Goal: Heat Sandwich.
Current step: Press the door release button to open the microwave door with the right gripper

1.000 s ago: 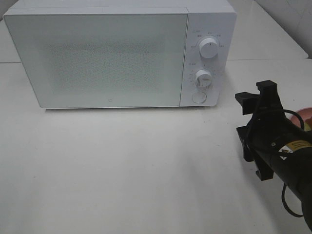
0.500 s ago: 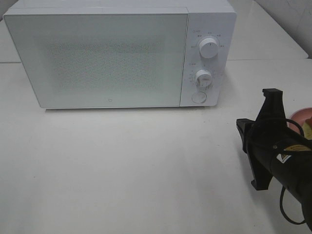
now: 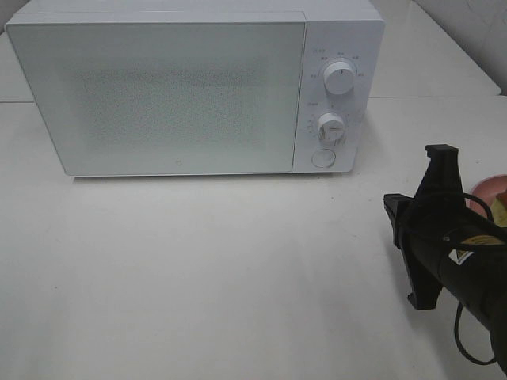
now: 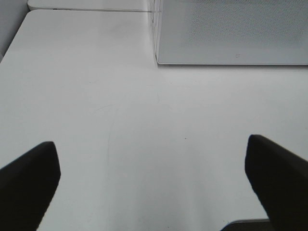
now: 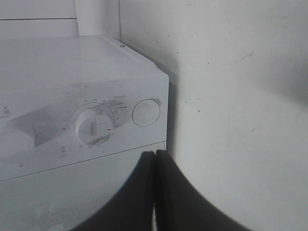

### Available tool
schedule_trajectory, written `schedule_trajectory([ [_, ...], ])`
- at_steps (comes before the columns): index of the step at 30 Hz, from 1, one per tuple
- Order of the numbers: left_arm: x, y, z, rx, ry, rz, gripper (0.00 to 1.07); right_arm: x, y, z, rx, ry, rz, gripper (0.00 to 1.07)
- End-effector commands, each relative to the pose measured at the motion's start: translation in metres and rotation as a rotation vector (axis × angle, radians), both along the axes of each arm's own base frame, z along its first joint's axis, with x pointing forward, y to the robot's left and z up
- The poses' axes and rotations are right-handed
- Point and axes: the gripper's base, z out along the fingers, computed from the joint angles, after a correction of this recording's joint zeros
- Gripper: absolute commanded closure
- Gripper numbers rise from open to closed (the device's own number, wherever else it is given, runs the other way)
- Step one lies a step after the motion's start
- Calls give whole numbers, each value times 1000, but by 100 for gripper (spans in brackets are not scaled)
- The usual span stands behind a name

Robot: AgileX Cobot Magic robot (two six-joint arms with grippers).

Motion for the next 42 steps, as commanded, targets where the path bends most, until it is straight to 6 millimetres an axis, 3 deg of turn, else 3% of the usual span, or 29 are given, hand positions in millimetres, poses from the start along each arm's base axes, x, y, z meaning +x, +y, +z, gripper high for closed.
schedule_trajectory([
  [1, -4, 0, 0, -4, -31, 1, 6, 4, 8, 1, 2, 23, 29, 107],
  [18, -4, 0, 0, -4, -31, 1, 6, 44, 35, -15, -4, 31, 35, 107],
  [27, -4, 0, 0, -4, -31, 1, 6, 86, 45, -15, 1, 32, 31, 107],
  [42, -4, 0, 0, -4, -31, 1, 6, 114, 51, -28, -5, 44, 14, 107],
])
